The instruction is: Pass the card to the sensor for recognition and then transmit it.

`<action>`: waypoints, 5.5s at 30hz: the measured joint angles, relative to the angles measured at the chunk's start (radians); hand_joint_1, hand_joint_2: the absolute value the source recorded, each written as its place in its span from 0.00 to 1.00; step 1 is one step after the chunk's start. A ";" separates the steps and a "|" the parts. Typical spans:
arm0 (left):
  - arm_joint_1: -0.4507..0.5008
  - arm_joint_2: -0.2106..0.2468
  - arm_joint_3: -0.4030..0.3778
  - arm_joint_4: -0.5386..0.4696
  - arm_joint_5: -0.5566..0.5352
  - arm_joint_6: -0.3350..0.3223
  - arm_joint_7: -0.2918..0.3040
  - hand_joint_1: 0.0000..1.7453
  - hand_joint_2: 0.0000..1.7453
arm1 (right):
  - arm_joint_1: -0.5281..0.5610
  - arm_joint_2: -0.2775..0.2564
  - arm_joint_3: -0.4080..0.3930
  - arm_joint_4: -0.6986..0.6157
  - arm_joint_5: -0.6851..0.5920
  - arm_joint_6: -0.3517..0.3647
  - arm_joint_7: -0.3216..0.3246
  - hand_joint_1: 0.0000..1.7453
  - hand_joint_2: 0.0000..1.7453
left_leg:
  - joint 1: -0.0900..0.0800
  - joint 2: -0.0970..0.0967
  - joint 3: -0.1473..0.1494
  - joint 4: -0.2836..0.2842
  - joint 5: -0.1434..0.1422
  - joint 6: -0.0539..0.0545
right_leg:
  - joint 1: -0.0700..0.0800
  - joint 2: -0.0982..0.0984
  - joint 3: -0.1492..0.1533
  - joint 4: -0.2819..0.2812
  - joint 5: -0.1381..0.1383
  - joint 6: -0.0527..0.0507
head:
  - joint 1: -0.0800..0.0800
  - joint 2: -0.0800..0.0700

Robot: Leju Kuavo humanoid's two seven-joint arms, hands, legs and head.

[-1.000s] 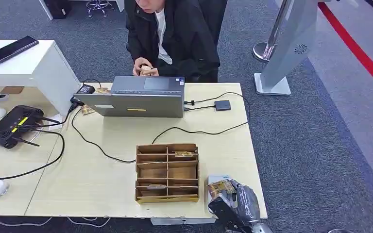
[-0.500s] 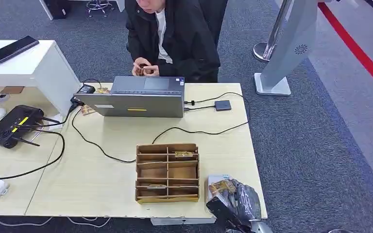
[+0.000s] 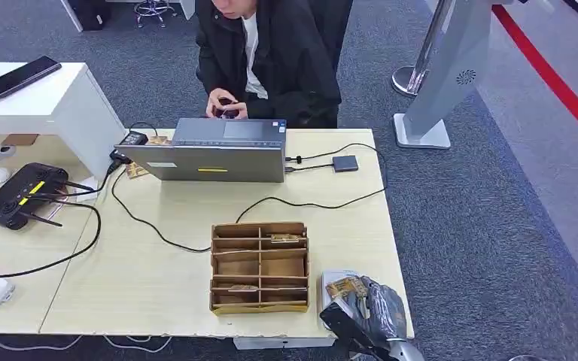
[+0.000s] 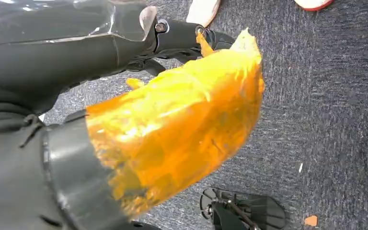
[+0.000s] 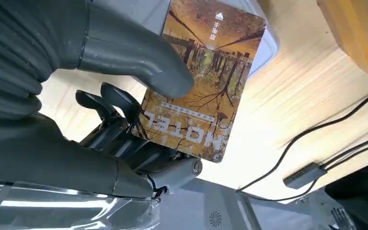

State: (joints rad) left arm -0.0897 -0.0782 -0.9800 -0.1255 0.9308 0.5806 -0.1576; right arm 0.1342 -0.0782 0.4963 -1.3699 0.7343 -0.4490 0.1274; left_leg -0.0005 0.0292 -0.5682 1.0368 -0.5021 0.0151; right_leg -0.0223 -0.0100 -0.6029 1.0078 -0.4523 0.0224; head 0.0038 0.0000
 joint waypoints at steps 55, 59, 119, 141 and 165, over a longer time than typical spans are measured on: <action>-0.001 0.000 -0.026 0.000 0.020 0.000 0.001 0.00 0.00 | 0.000 0.010 -0.038 -0.028 0.100 -0.056 -0.019 1.00 1.00 | 0.000 0.000 0.000 0.000 0.000 0.000 | 0.000 0.000 0.000 0.000 0.000 0.000 | 0.000 0.000; -0.001 0.000 -0.026 0.000 0.027 0.000 0.000 0.00 0.00 | 0.006 0.017 -0.046 -0.047 0.123 -0.083 -0.045 1.00 1.00 | 0.000 0.000 -0.001 0.000 0.000 0.000 | 0.000 0.000 0.000 0.000 0.000 0.000 | 0.000 0.000; -0.009 0.000 -0.098 0.000 0.035 -0.011 -0.007 0.00 0.00 | -0.125 0.066 -0.070 -0.406 0.292 -0.149 -0.231 1.00 1.00 | 0.000 0.000 -0.001 0.000 -0.001 -0.001 | 0.000 0.000 -0.001 0.000 -0.001 0.000 | 0.000 0.000; -0.024 0.000 -0.143 0.000 0.013 -0.027 0.017 0.00 0.00 | -0.272 0.110 -0.045 -0.274 0.308 -0.053 -0.190 1.00 1.00 | 0.001 0.000 -0.001 0.000 -0.001 -0.001 | 0.000 0.000 -0.001 0.001 -0.001 0.000 | 0.000 0.000; -0.020 0.005 -0.159 0.000 0.047 -0.172 0.026 0.00 0.00 | -0.310 0.118 0.008 -0.236 0.358 -0.018 -0.127 0.00 0.00 | 0.001 0.000 -0.001 0.000 -0.001 -0.001 | 0.000 0.000 -0.001 0.001 -0.002 0.000 | 0.000 0.000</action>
State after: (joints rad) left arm -0.1098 -0.0732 -1.1387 -0.1255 0.9773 0.4087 -0.1320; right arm -0.1762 0.0401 0.5047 -1.6060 1.0922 -0.4669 0.0000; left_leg 0.0003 0.0290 -0.5692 1.0368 -0.5032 0.0145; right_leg -0.0222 -0.0097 -0.6039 1.0085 -0.4539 0.0220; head 0.0038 0.0000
